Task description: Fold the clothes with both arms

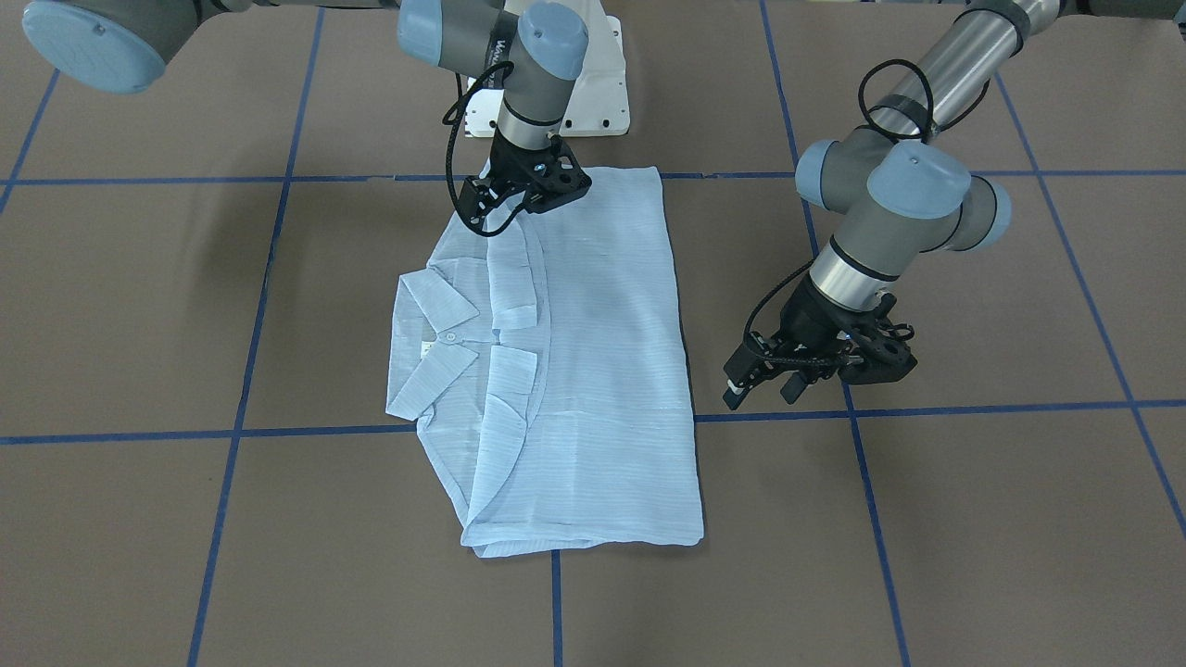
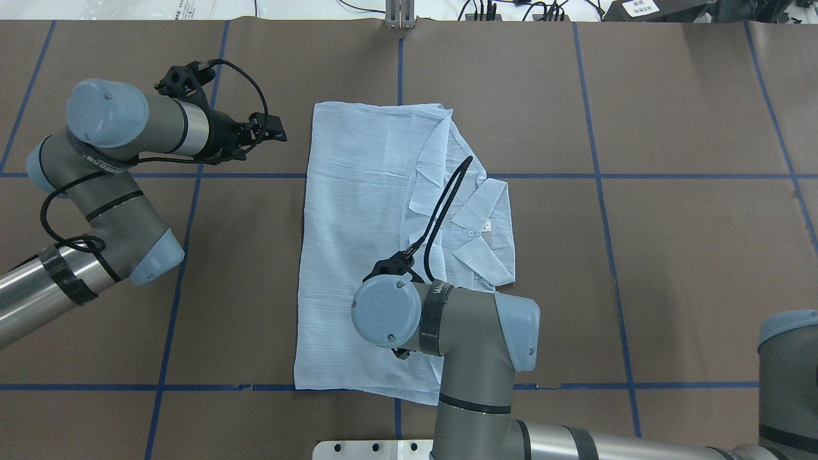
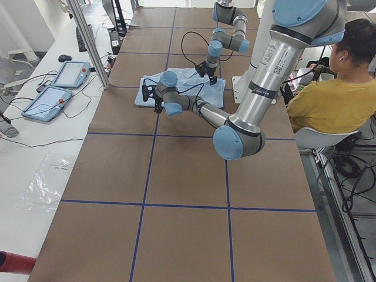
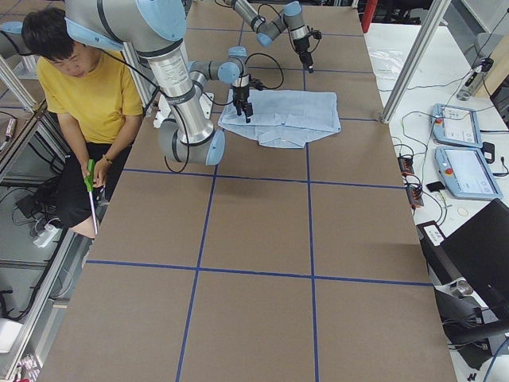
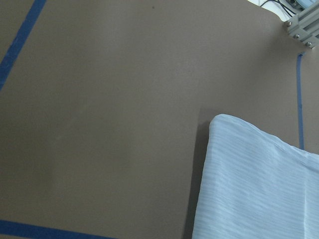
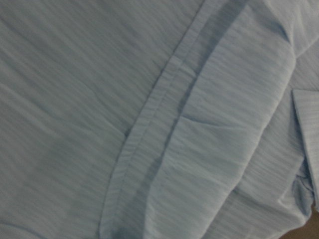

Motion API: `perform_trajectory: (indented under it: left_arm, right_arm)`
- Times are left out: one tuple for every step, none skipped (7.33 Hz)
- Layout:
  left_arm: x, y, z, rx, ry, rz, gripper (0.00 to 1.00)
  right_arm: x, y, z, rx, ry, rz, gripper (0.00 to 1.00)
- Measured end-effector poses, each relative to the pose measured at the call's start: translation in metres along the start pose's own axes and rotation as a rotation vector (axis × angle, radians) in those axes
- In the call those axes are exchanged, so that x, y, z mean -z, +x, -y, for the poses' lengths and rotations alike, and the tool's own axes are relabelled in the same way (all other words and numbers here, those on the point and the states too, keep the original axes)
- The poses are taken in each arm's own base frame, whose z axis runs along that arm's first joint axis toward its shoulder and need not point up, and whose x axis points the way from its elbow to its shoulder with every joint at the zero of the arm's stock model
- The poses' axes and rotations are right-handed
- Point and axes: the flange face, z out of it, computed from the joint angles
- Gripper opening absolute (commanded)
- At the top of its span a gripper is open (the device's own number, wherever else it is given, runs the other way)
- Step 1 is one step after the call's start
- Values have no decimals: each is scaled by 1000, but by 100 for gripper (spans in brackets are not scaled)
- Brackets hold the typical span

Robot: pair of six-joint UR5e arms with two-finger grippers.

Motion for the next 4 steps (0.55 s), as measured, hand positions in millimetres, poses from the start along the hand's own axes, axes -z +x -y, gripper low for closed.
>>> perform_trajectory:
  left_arm:
    - [1,1,0,0,1,-2,100]
    - [2,2,1,-1,2,-4,100]
    - [4,3,2,-1,4,-8,100]
    - [7,5,2,-2,6,-13,100]
  right_arm:
    - [-4,23,-16,5,-10,-14,100]
    - [-6,51,-37,14,-19,-29,100]
    - [-5,73,-55,28,-31,-44,100]
    - [-2,86,-64,33,-39,-54,100]
